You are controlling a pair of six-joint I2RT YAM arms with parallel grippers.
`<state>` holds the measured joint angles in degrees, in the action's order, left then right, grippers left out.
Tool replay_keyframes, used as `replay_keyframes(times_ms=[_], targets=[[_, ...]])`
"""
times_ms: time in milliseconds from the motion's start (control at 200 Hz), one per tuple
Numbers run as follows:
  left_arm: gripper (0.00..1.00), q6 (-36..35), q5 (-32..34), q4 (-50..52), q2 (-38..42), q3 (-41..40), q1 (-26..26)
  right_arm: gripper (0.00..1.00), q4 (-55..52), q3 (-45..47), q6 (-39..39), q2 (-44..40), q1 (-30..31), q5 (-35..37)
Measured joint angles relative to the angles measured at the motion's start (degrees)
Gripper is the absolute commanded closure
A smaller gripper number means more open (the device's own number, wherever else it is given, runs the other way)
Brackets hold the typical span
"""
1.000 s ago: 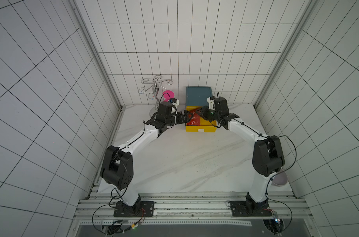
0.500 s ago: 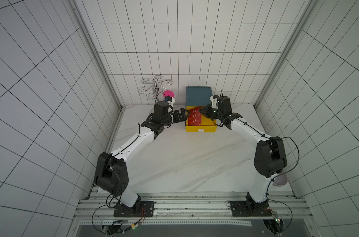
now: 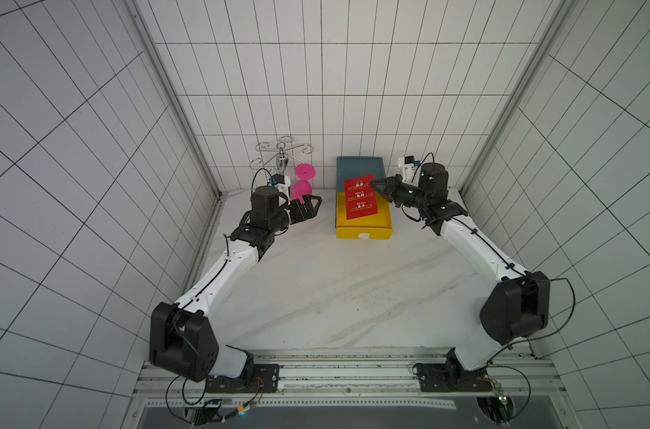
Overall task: Take the postcards out of the drawer
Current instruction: Pick up the postcard from the drawer, then place the postcard at the center of the board.
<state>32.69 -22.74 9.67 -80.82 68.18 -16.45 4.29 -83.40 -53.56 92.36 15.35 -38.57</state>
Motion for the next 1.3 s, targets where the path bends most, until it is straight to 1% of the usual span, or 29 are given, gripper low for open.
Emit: replay_keyframes(times_ms=[110,170,245,370,485,590,690,1019,1129,1189,1299], targets=[[0.09,-0.1,-7.2,-3.2,1.4,-3.2,0.1,1.0,4.7,4.7,-2.3,-3.1,0.0,-4.3],[0.18,0.2,-11.0,-5.7,2.2,-5.4,0.1,1.0,6.6,7.9,-3.0,-4.4,0.0,-6.2],[0.22,1.9,-15.3,-9.4,3.2,-8.5,0.1,1.0,7.8,12.1,-3.1,-6.1,0.0,-7.8],[0.24,5.1,-20.5,-15.3,4.0,-12.7,0.1,1.0,9.0,18.5,-3.0,-9.2,0.9,-9.7],[0.32,9.4,-23.5,-21.3,4.5,-17.1,0.1,1.0,12.0,23.3,-4.1,-11.4,2.8,-10.6],[0.39,12.9,-24.7,-26.7,5.0,-21.5,0.0,1.0,15.2,26.9,-5.6,-12.5,5.1,-10.7],[0.44,15.1,-25.1,-29.4,5.0,-23.6,-0.3,1.0,17.5,28.8,-6.8,-12.4,6.6,-10.8],[0.65,20.1,-25.4,-37.2,5.0,-25.4,-0.8,1.0,21.3,29.9,-8.0,-12.4,8.7,-10.9],[0.7,21.2,-25.4,-39.5,5.0,-26.0,-0.8,1.0,21.8,30.6,-8.1,-12.4,9.4,-10.9],[0.74,21.9,-25.5,-40.4,4.8,-26.2,-0.9,1.0,22.1,30.9,-8.2,-12.4,9.6,-10.9],[0.87,22.3,-25.9,-41.7,4.7,-26.4,-0.9,1.0,22.6,31.5,-8.3,-12.3,9.9,-10.9]])
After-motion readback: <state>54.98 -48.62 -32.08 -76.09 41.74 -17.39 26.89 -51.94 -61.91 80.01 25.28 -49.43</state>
